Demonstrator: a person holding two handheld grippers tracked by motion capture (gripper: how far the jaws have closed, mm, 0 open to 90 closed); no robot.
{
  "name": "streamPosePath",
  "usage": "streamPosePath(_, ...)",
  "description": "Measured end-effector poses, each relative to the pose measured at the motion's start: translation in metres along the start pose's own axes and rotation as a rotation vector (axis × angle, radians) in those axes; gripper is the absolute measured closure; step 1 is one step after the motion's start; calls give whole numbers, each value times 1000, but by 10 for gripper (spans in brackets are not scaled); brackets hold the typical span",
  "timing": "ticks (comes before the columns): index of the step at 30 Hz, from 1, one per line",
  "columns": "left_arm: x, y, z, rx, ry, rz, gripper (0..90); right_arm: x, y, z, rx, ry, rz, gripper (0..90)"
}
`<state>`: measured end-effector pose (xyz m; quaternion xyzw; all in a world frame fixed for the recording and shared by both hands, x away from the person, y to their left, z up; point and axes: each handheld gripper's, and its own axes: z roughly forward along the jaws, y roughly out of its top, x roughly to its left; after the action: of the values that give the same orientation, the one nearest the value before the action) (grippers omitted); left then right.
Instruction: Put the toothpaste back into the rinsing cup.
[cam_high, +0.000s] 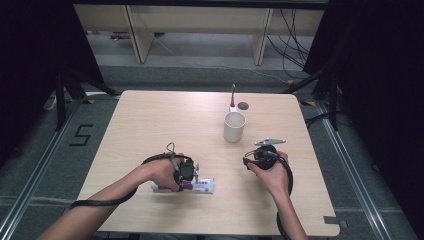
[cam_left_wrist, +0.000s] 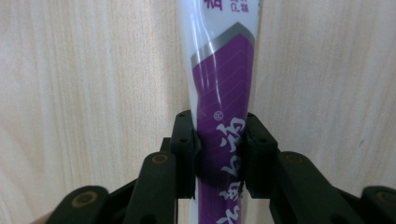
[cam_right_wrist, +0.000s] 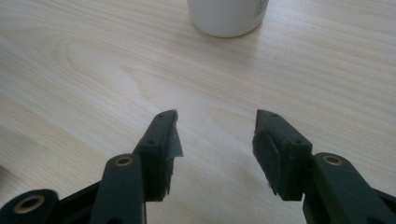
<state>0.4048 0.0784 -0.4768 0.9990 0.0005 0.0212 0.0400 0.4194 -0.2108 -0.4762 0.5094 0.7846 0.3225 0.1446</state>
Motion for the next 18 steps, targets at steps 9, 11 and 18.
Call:
streamPosePath(9, 3, -19, -7, -153, 16, 23, 730, 1, 0, -1, -11, -6, 10, 500)
streamPosePath(11, 4, -22, -11, -206, 17, 12, 732, 1, 0, 0, -13, -6, 11, 500)
streamPosePath(18, 6, -33, -24, -451, 69, -50, 736, 2, 1, -2, -29, -6, 24, 502)
